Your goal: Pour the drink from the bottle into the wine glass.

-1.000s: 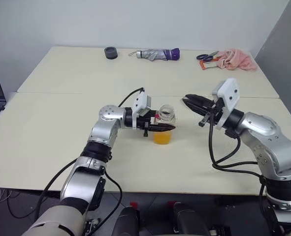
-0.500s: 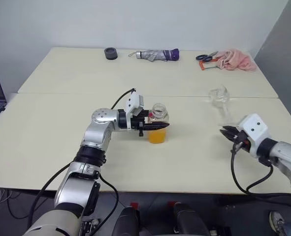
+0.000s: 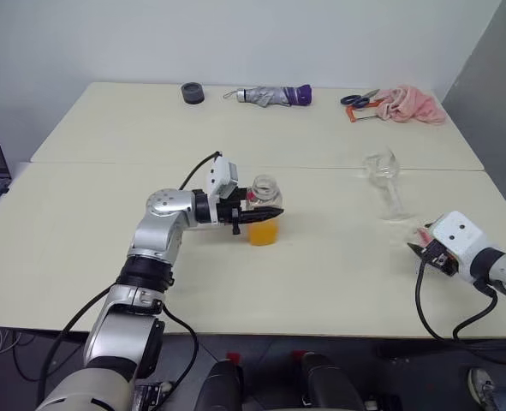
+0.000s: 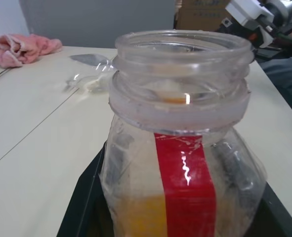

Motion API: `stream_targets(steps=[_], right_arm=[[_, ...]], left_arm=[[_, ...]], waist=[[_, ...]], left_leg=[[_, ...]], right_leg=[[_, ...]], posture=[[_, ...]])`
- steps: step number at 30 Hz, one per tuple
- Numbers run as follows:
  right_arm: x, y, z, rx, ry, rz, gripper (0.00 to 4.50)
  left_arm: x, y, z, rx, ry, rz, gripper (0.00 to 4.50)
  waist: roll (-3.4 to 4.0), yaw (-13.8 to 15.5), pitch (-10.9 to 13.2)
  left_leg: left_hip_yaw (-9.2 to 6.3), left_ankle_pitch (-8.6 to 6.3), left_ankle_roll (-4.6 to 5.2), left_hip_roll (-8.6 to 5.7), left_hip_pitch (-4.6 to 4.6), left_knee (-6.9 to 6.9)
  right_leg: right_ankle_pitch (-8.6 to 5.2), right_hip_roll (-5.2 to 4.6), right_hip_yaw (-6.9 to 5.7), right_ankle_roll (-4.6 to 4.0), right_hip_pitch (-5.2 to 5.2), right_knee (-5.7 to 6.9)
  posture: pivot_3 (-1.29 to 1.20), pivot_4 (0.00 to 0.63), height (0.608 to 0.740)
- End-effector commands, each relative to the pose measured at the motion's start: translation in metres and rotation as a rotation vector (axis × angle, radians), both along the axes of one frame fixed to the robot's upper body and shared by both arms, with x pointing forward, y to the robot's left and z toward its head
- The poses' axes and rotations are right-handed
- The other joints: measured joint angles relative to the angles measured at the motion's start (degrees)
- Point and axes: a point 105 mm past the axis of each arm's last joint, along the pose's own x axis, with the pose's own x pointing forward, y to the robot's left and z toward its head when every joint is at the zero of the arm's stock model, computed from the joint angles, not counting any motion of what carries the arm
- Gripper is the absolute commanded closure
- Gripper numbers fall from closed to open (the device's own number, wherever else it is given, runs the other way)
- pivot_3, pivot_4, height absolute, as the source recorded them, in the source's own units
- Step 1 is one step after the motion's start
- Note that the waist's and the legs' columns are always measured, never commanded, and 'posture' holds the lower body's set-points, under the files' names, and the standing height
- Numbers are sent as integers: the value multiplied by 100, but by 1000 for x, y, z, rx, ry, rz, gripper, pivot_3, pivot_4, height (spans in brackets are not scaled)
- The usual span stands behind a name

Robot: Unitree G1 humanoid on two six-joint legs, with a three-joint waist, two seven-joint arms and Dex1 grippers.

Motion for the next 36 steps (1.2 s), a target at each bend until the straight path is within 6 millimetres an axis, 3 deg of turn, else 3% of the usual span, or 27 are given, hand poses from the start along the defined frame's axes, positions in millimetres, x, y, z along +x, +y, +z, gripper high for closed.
stream_targets(steps=[1,5,9,12,19,24,28,36], right_arm=[[-2,22,25,14,-41,102,180],[-6,45,36,46,-41,201,0],[-8,94,55,228,-93,365,0],[-6,134,58,344,-84,481,0],[24,203,54,432,-85,577,0],[38,231,51,450,-102,589,0],[34,251,50,466,-87,656,0],[30,259,49,466,-79,701,0]], left_arm=[[4,12,20,-79,-45,75,2766],[13,28,23,-110,-61,203,2766],[31,60,30,-117,-104,421,2766],[47,95,33,-116,-132,634,2766],[61,149,38,-164,-138,934,2767],[63,173,40,-217,-141,1076,2768],[63,185,35,-247,-123,1151,2775],[66,191,17,-258,-59,1213,2775]], waist=[[0,-5,0],[0,0,0],[-4,-16,2],[-4,-12,2],[-5,3,1],[-6,22,1],[-6,11,0],[-7,3,-1]], left_leg=[[1,0,0,1,1,0],[-2,0,0,2,1,0],[-4,0,0,8,2,2],[-6,0,0,8,4,1],[-9,0,-1,8,-1,4],[-19,0,-1,9,-8,4],[-21,0,-1,8,-9,3],[-23,1,-1,6,-6,3]], right_leg=[[0,0,0,0,0,0],[0,1,-1,0,1,1],[0,3,-2,-1,1,0],[1,4,-5,-1,2,2],[1,-7,-11,-2,-2,2],[2,-34,-25,-2,-2,2],[2,-40,-28,-3,-3,2],[2,-38,-33,-3,-3,6]], posture=[[0,150,740],[0,150,740],[0,150,740],[0,150,740],[0,150,740],[0,150,740],[0,150,740],[0,150,740]])
